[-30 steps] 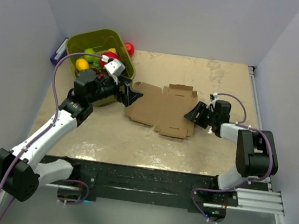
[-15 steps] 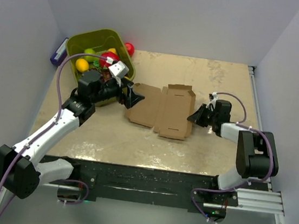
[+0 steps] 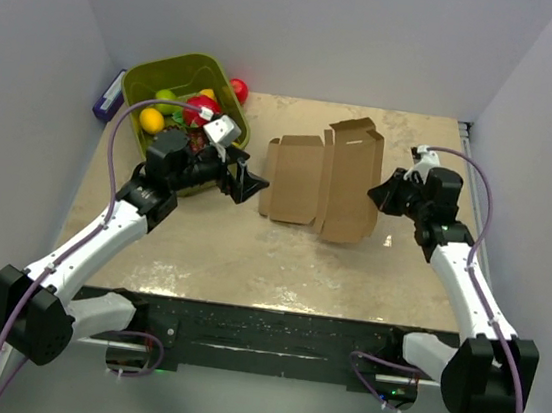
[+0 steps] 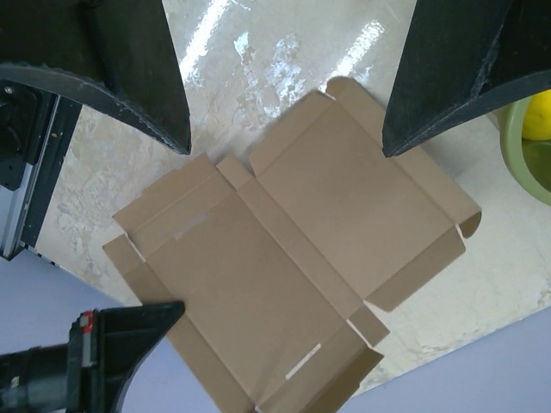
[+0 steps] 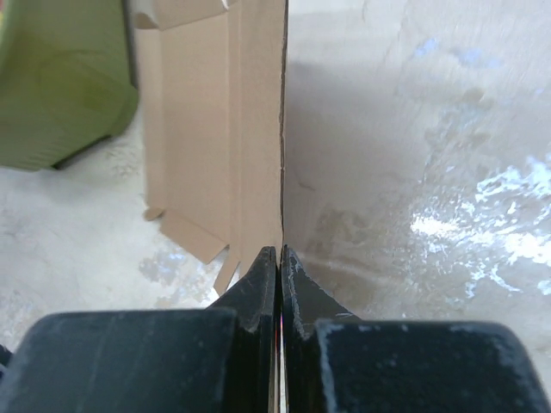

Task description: Fold the paper box

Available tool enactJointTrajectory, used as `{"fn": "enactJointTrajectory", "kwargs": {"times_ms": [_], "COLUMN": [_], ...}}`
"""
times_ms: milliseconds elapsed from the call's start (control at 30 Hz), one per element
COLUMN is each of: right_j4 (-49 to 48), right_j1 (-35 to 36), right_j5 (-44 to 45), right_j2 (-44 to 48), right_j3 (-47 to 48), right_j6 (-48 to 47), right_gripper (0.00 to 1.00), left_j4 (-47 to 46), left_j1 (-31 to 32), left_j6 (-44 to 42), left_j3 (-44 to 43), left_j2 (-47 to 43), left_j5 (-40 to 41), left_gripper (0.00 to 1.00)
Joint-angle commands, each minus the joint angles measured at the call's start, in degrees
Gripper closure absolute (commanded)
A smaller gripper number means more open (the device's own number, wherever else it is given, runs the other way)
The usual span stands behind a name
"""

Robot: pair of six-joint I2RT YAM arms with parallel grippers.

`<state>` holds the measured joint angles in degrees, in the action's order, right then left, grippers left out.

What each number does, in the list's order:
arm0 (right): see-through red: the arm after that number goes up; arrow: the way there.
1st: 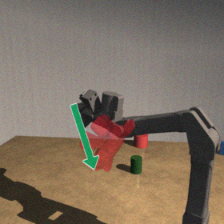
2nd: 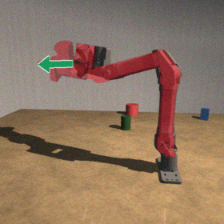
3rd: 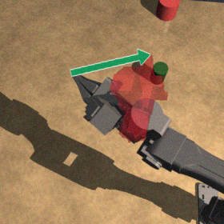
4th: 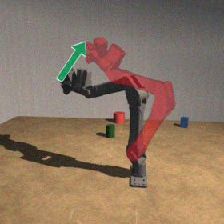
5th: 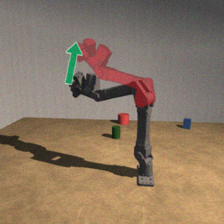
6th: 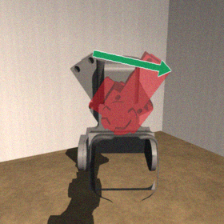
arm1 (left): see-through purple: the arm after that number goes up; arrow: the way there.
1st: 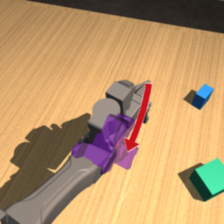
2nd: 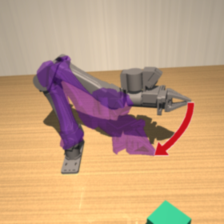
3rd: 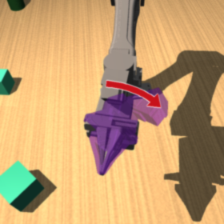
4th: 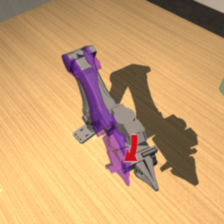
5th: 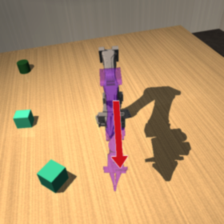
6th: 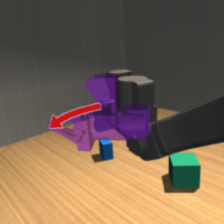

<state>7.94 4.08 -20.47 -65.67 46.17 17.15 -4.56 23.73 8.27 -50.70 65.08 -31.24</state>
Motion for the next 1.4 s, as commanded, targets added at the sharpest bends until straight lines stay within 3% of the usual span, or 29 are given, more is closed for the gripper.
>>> {"fn": "enactJointTrajectory", "kwargs": {"times_ms": [0, 233, 400, 667, 1067, 1367], "right_j4": [10.1, 20.3, 19.5, 29.5, 32.0, 31.6], "right_j1": [0.0, 0.1, 3.0, 10.9, 19.2, 20.2], "right_j5": [-2.3, -9.6, -17.4, -19.3, -16.4, -16.5], "right_j2": [3.2, 6.9, 7.7, 3.7, -0.5, -0.5], "right_j3": [6.3, 14.9, 16.7, 24.5, 26.8, 26.2], "right_j6": [-3.2, -6.5, -5.8, -12.3, -15.2, -15.1], "right_gripper": [1.00, 1.00, 1.00, 1.00, 1.00, 1.00], "left_j4": [-1.3, -0.4, -2.9, -7.2, -5.1, -3.1], "left_j1": [0.3, 0.1, -3.1, -10.0, -9.8, -6.0], "left_j6": [-1.6, -7.2, -6.1, -2.5, -4.5, -7.1], "left_j3": [-0.8, -0.9, -1.0, -0.6, -0.3, -0.4], "left_j2": [-0.7, -6.8, -7.1, -7.6, -5.7, -3.8], "left_j5": [-3.2, -5.0, -10.0, -11.8, -9.0, -5.8], "left_gripper": [0.04, 0.01, 0.00, 0.00, 0.02, 0.02]}}
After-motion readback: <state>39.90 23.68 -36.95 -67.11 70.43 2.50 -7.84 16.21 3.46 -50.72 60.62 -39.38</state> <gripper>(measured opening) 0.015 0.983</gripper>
